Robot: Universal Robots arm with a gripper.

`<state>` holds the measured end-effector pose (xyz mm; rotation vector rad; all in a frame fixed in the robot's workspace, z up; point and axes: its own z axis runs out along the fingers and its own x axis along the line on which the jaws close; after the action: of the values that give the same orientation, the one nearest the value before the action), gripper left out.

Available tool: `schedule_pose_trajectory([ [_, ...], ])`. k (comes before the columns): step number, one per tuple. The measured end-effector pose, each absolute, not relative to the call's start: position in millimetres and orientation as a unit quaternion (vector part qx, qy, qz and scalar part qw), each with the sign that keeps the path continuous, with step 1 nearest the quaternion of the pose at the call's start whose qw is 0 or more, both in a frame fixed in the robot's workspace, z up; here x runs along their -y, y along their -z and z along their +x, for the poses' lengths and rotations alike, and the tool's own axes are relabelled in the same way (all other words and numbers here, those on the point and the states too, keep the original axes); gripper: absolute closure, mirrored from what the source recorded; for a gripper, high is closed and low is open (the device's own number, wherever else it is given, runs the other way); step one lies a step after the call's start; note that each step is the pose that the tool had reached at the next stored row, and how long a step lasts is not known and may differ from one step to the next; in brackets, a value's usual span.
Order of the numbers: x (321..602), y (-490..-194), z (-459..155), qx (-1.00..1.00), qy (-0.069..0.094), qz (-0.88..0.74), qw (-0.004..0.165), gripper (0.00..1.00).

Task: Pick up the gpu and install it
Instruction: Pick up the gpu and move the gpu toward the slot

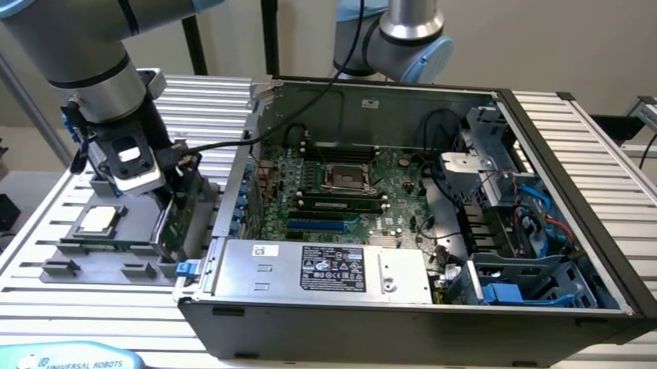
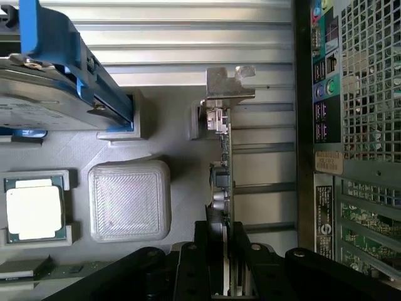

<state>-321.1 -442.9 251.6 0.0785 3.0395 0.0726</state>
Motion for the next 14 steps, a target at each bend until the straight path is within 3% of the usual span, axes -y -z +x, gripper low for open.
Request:
schedule_pose_trajectory([
  [14, 443.0, -307.6, -320.5, -0.998, -0.024, 0.018, 0.046, 0.73],
])
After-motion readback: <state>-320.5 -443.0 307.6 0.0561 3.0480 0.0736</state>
